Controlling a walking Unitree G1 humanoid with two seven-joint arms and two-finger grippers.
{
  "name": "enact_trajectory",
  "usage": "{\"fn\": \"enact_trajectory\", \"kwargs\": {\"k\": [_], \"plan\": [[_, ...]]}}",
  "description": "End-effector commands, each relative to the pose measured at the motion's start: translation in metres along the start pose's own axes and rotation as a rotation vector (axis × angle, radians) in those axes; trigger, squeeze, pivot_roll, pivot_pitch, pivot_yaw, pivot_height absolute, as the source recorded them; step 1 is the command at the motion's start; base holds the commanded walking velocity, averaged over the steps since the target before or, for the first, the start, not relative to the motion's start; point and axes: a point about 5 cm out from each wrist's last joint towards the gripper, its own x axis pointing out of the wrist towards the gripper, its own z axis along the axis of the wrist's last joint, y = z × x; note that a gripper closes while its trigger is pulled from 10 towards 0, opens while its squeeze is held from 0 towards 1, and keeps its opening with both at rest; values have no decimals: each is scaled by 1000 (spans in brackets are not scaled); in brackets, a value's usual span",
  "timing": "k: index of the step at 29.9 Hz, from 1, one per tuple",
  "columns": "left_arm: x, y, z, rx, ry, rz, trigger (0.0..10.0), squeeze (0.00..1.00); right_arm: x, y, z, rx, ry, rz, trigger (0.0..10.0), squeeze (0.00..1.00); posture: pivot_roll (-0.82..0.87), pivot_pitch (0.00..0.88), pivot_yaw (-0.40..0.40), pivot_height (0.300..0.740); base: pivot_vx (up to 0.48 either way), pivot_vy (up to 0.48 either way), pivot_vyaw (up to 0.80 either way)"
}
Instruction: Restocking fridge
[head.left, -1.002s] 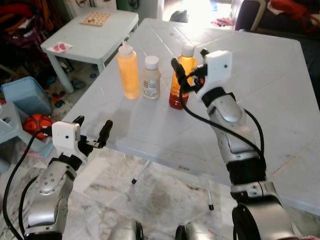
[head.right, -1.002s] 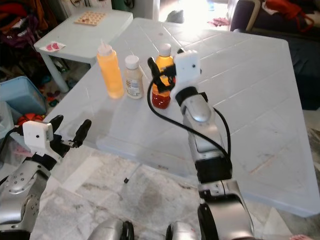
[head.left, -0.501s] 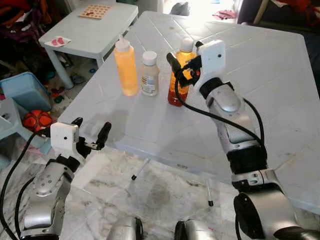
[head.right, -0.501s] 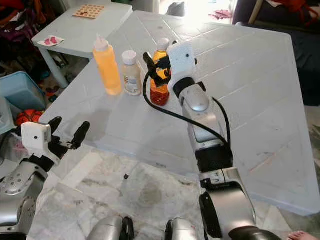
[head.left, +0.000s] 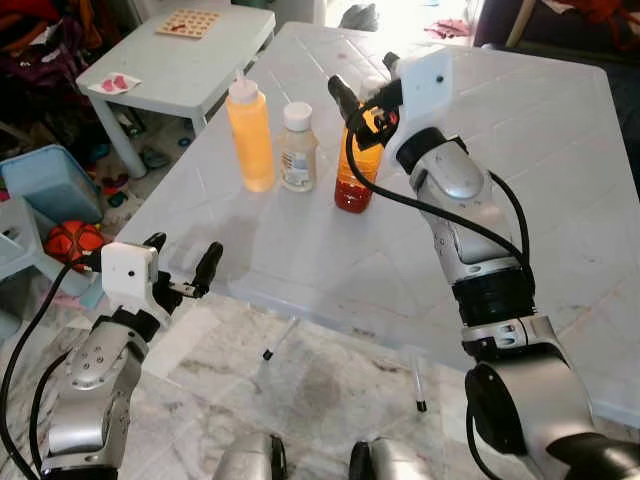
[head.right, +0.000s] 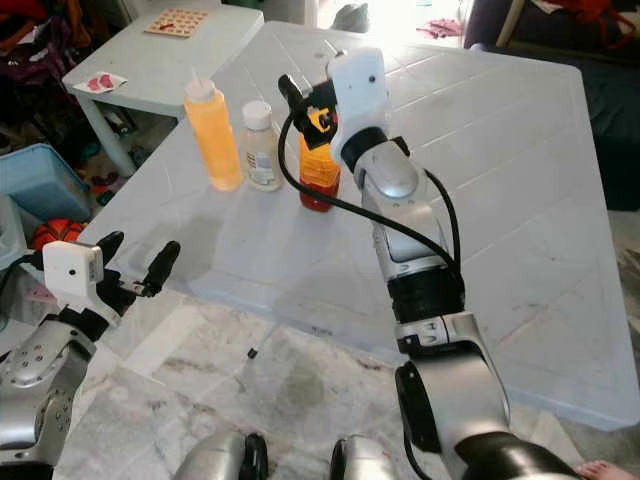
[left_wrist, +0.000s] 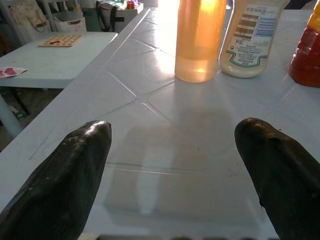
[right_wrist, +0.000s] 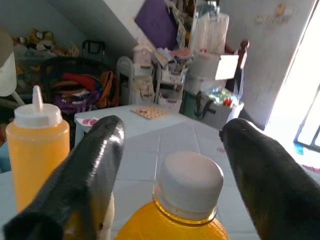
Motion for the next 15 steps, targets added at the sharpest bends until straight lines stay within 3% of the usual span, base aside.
{"fn": "enact_trajectory", "kwargs": {"k": [1, 3, 4, 5, 6, 10, 11, 13, 14, 15], "plan": [[-1, 3, -3, 12, 25, 0, 10000, 0, 4, -3, 4, 2, 12, -2, 0, 0, 108, 108, 17, 740, 0, 0, 0], [-1, 3, -3, 13, 26, 1, 10000, 0, 5, -4, 4, 0, 18, -3, 0, 0, 107, 108, 15, 740, 0, 0, 0], [-2, 3, -3, 13, 27, 1, 10000, 0, 5, -5, 4, 2, 25, -5, 667, 0, 107, 107, 13, 740, 0, 0, 0], [-2, 3, -4, 13, 28, 2, 10000, 0, 5, -5, 3, 4, 30, -6, 667, 0, 107, 107, 13, 740, 0, 0, 0], [-1, 3, -4, 13, 29, 2, 10000, 0, 6, -6, 3, 4, 38, -9, 3176, 0, 108, 106, 11, 740, 0, 0, 0], [0, 3, -5, 14, 34, -1, 10000, 0, 8, -6, -1, 18, 77, -11, 5529, 0, 108, 103, 11, 740, 0, 0, 0], [0, 3, -4, 14, 34, -1, 10000, 0, 8, -5, -2, 20, 79, -8, 9843, 0, 108, 103, 11, 740, 0, 0, 0], [0, 3, -4, 15, 34, -1, 10000, 0, 8, -4, -2, 16, 82, -1, 8902, 0, 108, 103, 11, 740, 0, 0, 0], [0, 3, -4, 17, 35, -2, 10000, 0, 8, -4, -2, 8, 85, 5, 6902, 0, 108, 103, 11, 740, 0, 0, 0], [0, 3, -4, 17, 35, -2, 10000, 0, 8, -4, -2, 8, 85, 5, 6902, 0, 108, 103, 11, 740, 0, 0, 0]]}}
